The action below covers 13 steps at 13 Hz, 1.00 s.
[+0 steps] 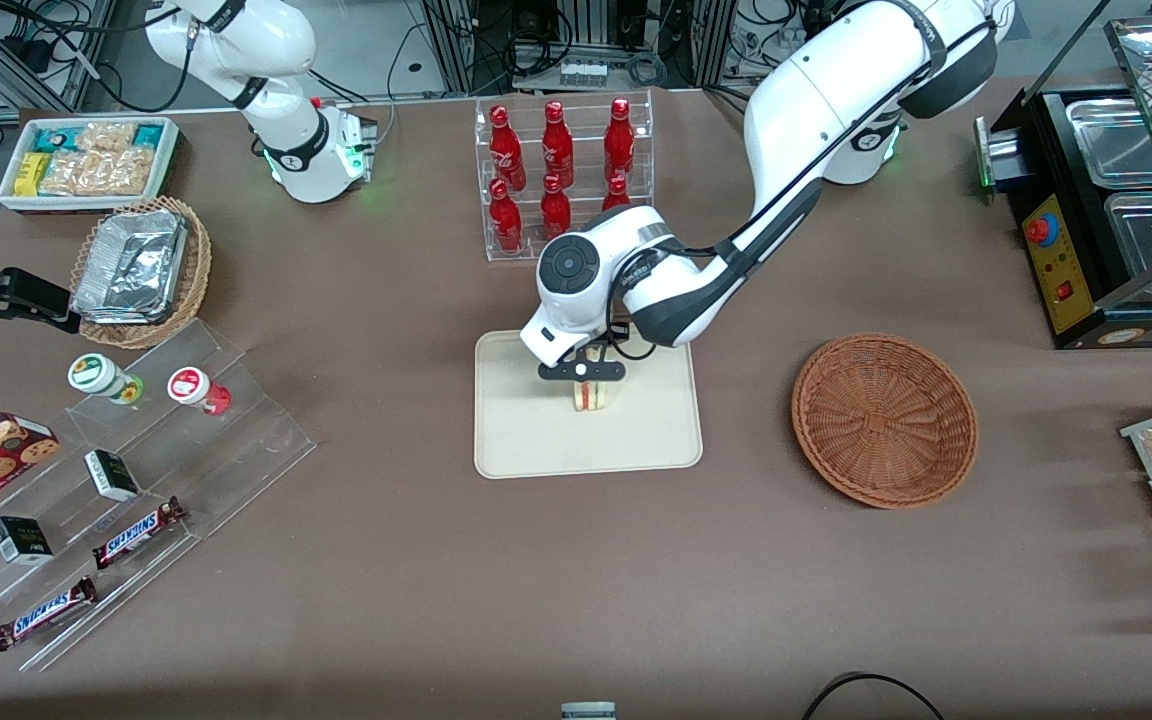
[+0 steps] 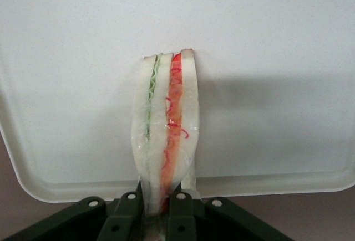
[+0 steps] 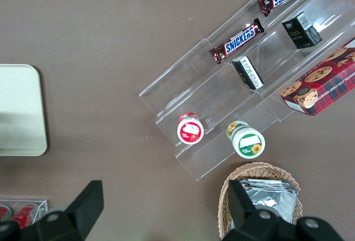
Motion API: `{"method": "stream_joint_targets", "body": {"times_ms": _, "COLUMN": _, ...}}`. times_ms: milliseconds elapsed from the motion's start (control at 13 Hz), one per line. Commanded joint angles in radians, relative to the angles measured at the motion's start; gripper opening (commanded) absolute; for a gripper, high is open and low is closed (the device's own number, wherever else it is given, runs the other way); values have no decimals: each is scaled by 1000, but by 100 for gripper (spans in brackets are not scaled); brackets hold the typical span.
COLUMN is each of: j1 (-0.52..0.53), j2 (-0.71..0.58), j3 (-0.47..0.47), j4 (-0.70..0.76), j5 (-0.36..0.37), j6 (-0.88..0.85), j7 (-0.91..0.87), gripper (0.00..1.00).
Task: Place sandwich from basket to tray
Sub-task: 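Lower the sandwich onto the tray and open the left gripper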
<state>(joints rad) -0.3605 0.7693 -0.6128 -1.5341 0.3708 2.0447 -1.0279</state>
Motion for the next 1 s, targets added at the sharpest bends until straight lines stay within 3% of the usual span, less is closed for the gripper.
{"method": "stream_joint_targets", "body": {"times_ms": 0, "j1": -15, "j2": 16, "j3": 5, "j4": 35, "j5": 23, "j6": -3, "j7": -27, "gripper": 0}}
{"method": "stream_joint_targets", "body": {"times_ms": 77, "j1": -15, "j2": 18, "j3": 5, "j4": 35, "j5": 25, "j6": -3, "j7": -27, "gripper": 0}}
{"method": "stream_joint_targets", "body": {"times_ms": 154, "j1": -15, "j2": 21, "j3": 4, "j4": 35, "j5": 48, "j6": -3, "j7": -31, "gripper": 11}}
{"method": "stream_joint_targets", "body": {"times_ms": 308, "j1": -15, "j2": 36, "j3": 4, "j4": 37, "j5": 71, "j6": -1, "j7": -32, "gripper": 43}}
{"method": "stream_joint_targets", "body": {"times_ms": 385, "j1": -14, "j2": 34, "j3": 4, "j4": 37, "j5": 71, "j6": 0, "j7": -29, "gripper": 62}}
{"method": "stream_joint_targets", "body": {"times_ms": 462, "j1": -14, "j2": 34, "j3": 4, "j4": 38, "j5": 73, "j6": 2, "j7": -29, "gripper": 100}}
{"method": "stream_joint_targets", "body": {"times_ms": 769, "j1": -3, "j2": 8, "j3": 2, "j4": 89, "j5": 63, "j6": -30, "j7": -32, "gripper": 100}}
{"method": "stream_joint_targets", "body": {"times_ms": 923, "j1": 6, "j2": -43, "j3": 1, "j4": 133, "j5": 57, "j6": -130, "j7": -34, "gripper": 100}}
